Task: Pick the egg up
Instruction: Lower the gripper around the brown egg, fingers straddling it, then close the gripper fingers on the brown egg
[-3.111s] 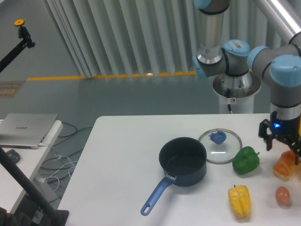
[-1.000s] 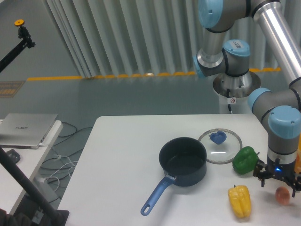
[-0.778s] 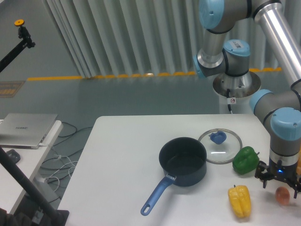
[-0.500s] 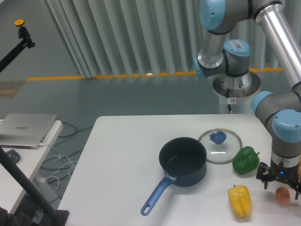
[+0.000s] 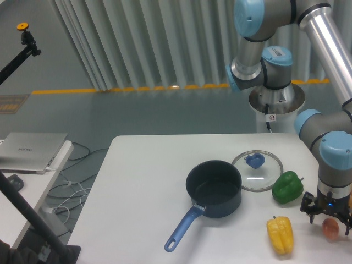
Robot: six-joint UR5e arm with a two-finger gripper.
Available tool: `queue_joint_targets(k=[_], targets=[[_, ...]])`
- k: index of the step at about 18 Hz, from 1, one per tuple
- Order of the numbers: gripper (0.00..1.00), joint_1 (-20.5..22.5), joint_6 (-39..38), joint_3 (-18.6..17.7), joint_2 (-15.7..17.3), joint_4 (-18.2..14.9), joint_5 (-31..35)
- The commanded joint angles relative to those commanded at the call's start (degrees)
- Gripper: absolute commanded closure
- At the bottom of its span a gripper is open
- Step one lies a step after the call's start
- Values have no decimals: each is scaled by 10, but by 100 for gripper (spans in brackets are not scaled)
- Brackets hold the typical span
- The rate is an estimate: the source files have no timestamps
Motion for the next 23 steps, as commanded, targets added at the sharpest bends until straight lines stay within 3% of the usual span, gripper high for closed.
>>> queue_joint_targets(k=[1, 4, 8, 9, 10, 16, 20, 23], targets=[[12, 0, 0, 0, -1, 0, 0], [29, 0, 0, 0, -2, 0, 0], [42, 0, 0, 0, -4, 0, 0], [54, 0, 0, 0, -4, 0, 0], [59, 0, 0, 0, -4, 0, 0], [74, -1, 2, 0, -2, 0, 1], [90, -1, 11, -1, 2, 0, 1], [89, -1, 21, 0, 9, 0, 1]])
